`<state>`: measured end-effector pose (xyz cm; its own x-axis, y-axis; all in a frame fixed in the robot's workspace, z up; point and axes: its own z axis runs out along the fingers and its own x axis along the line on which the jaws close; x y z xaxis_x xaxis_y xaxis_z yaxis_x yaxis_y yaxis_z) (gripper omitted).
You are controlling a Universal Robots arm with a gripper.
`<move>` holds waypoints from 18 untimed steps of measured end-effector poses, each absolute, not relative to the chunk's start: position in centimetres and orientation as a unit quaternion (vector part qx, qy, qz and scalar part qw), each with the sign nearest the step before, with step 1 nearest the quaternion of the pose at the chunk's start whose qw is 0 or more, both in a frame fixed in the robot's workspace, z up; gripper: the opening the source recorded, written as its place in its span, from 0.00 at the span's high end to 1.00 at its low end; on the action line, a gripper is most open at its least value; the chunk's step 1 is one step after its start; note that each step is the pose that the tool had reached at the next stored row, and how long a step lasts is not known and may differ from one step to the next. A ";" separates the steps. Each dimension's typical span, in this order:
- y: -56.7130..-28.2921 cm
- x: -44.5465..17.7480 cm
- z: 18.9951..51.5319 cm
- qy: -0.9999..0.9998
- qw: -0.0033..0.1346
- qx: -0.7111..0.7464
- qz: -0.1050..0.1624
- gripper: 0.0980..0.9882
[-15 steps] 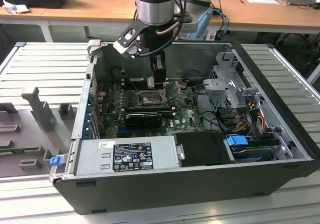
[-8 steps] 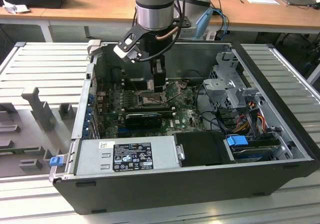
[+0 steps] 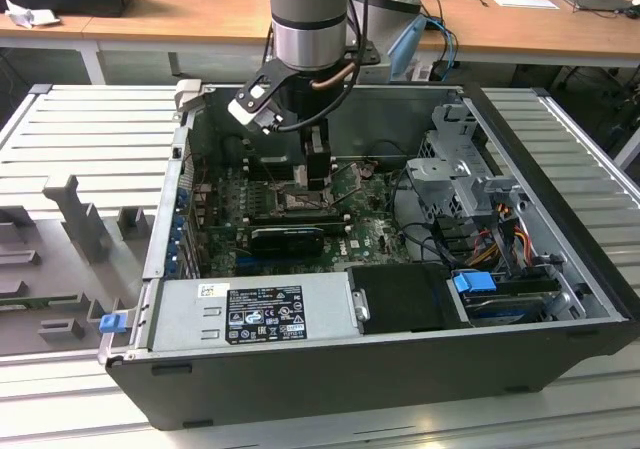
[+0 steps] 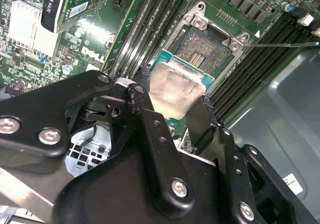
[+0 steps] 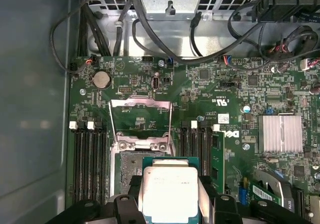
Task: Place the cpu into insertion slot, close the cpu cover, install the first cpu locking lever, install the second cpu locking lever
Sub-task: 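Place the cpu into insertion slot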
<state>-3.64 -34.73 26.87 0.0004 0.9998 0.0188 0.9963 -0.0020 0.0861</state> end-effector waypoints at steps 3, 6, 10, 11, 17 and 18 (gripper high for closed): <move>-34.7 -3.6 26.6 0.706 0.024 0.707 0.037 0.52; -34.7 -3.6 26.4 0.706 0.024 0.707 0.037 0.52; -34.7 -3.6 26.1 0.706 0.024 0.707 0.037 0.52; -34.7 -3.6 26.0 0.706 0.023 0.707 0.037 0.52; -34.7 -3.6 25.7 0.706 0.023 0.707 0.036 0.52; -34.7 -3.6 25.6 0.706 0.022 0.707 0.035 0.52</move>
<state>-3.61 -34.72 25.61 0.0005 0.9998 0.0188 0.9967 -0.0020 0.0809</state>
